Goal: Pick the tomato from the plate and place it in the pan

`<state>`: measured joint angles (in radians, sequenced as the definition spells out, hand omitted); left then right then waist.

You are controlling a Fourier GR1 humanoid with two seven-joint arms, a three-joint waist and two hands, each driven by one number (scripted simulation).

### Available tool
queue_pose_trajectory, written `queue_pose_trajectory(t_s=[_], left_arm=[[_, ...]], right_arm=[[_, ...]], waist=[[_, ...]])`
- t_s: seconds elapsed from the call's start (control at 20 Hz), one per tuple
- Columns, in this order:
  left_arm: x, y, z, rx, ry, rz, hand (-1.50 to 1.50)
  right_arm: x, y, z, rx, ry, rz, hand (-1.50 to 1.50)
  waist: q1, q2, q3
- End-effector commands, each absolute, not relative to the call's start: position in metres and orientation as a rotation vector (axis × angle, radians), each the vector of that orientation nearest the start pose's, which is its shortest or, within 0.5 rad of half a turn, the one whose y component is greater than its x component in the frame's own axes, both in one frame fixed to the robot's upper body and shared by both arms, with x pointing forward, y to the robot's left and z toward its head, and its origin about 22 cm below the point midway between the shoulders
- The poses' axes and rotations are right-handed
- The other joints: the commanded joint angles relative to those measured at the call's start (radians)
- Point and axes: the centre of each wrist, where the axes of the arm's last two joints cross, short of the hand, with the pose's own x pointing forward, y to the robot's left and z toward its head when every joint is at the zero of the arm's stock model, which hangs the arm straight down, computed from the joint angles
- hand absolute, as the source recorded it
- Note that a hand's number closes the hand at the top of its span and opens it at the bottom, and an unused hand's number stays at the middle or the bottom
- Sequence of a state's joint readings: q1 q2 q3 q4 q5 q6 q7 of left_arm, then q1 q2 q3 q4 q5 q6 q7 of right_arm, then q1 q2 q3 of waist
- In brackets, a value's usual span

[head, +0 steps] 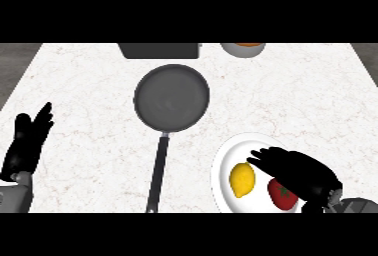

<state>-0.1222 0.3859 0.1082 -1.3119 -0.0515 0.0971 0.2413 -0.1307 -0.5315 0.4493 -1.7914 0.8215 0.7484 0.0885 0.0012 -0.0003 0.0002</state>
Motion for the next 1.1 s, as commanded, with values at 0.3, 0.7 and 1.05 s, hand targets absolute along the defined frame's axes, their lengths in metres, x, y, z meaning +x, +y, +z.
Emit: queue_pose_trajectory(t_s=[0.3,0.7,1.05], left_arm=[[0.256,0.336,0.018,0.491,-1.213,-0.09,0.0],[0.266,0.344,0.006,0.482,-1.196,-0.089,0.0],[0.267,0.352,0.031,0.513,-1.194,-0.092,0.0]], right_arm=[[0.238,-0.218,0.042,-0.43,-0.904,1.867,-1.5],[0.234,-0.229,0.046,-0.524,-1.083,1.926,1.5],[0.248,-0.229,0.048,-0.505,-1.108,1.894,1.5]], waist=[[0.004,-0.001,0.0],[-0.002,0.0,0.0],[0.0,0.0,0.0]])
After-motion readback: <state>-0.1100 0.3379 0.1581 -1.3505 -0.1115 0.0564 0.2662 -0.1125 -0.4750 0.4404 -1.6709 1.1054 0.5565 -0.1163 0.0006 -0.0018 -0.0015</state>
